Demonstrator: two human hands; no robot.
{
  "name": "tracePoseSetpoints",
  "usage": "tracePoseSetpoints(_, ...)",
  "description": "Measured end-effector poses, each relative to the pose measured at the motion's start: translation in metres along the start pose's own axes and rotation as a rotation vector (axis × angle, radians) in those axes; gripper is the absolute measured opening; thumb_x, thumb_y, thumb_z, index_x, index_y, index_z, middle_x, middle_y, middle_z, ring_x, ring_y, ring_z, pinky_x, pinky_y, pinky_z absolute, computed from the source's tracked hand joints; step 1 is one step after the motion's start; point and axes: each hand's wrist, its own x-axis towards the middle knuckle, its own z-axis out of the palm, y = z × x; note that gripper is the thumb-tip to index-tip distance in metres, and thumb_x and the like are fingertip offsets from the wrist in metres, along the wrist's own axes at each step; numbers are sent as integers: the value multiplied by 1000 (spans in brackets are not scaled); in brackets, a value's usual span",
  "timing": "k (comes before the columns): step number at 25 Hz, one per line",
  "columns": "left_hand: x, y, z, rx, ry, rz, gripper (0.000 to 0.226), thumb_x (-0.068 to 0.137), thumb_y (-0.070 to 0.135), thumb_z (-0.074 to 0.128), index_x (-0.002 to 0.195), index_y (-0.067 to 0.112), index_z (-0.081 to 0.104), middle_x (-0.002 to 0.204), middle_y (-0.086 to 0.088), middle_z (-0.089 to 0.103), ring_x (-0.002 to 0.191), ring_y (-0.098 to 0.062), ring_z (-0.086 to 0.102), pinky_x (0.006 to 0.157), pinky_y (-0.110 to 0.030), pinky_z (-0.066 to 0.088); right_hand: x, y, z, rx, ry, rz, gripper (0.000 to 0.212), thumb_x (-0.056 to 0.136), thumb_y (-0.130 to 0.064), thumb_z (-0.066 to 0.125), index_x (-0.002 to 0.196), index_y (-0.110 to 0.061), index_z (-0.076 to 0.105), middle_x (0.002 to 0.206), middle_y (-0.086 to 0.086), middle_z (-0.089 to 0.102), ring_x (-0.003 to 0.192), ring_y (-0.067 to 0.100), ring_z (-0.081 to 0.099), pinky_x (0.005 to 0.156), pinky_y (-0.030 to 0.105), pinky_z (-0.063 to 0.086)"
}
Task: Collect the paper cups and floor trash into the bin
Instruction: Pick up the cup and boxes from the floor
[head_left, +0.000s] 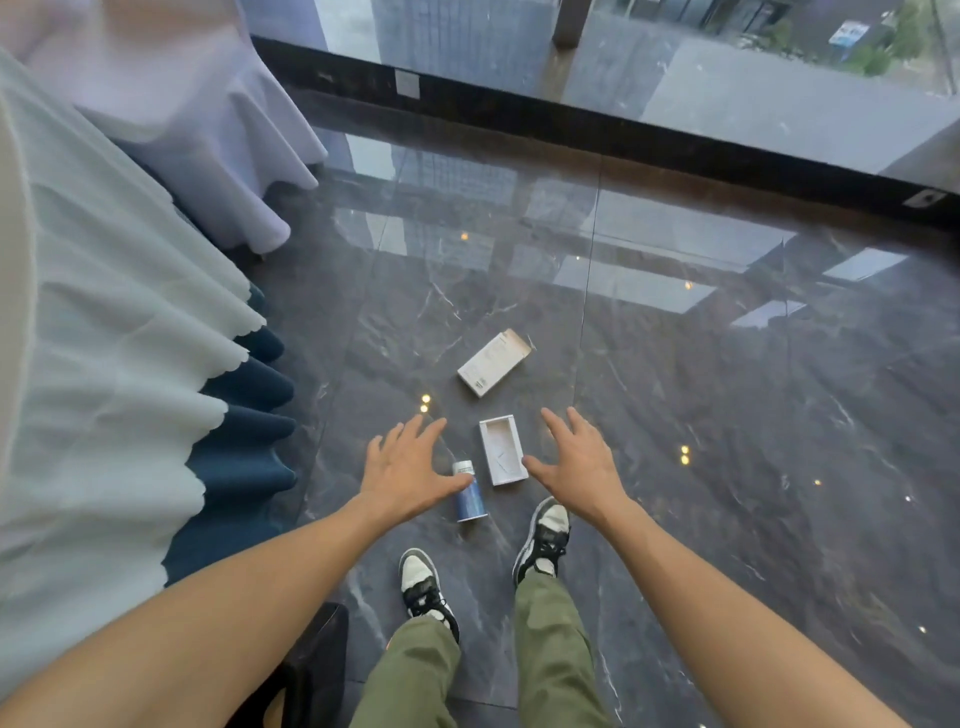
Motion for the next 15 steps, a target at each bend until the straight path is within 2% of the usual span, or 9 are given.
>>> tracePoseSetpoints(4,102,-7,47,-60,2,-46,96,79,75,66,160,33,36,166,-3,37,154,-23,34,123,-46,25,92,30,45,57,-13,24,81,93,-50,65,160,-23,28,165,15,28,152,34,27,119,46,30)
tracePoseSetpoints(8,223,-19,116,-93,3,-74,95,76,74,68,157,34,40,156,-1,49,144,-25,47,118,-44,30,201,68,124,151,-35,65,90,91,-50,69,161,-15,24,162,12,30,148,33,32,116,45,35)
tracePoseSetpoints(12,351,-35,203,-196,-20,-86,100,77,70,72,161,29,34,157,-6,46,144,-28,46,118,-47,35,315,107,225,363,-143,243,94,84,-46,77,157,-12,27,158,14,32,145,35,37,112,43,39)
tracePoseSetpoints(15,430,-48,254,-286,-31,-78,100,76,65,77,159,30,35,154,-7,46,142,-29,49,115,-48,42,378,135,289,353,-199,354,86,86,-39,75,152,-7,31,153,17,36,141,38,42,107,43,43)
